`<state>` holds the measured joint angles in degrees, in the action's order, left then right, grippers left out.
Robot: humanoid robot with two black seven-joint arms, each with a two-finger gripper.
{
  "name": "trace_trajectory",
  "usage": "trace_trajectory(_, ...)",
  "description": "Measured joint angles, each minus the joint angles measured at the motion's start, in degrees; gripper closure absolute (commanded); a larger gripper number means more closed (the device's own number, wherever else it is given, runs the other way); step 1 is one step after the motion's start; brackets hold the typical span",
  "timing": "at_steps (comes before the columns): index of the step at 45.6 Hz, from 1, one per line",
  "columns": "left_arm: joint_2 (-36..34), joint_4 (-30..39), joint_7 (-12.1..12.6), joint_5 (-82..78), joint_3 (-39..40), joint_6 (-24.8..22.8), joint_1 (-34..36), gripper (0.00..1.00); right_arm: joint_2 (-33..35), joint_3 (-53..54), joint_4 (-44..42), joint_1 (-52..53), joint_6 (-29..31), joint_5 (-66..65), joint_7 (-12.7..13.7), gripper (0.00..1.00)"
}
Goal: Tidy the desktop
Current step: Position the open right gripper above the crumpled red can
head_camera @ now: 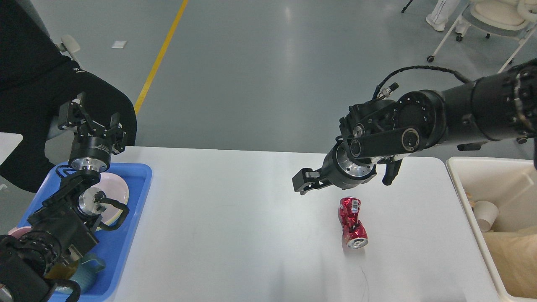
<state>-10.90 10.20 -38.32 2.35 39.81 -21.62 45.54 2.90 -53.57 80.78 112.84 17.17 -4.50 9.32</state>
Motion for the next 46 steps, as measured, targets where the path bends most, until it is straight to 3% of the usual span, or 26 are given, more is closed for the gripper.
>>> trace_trajectory(46, 0.0, 0.0, 0.0, 0.0, 0.0, 0.0, 0.0, 0.04, -0.6, -0.4, -4.4, -4.9, 0.6, 0.3, -0.1, 0.0)
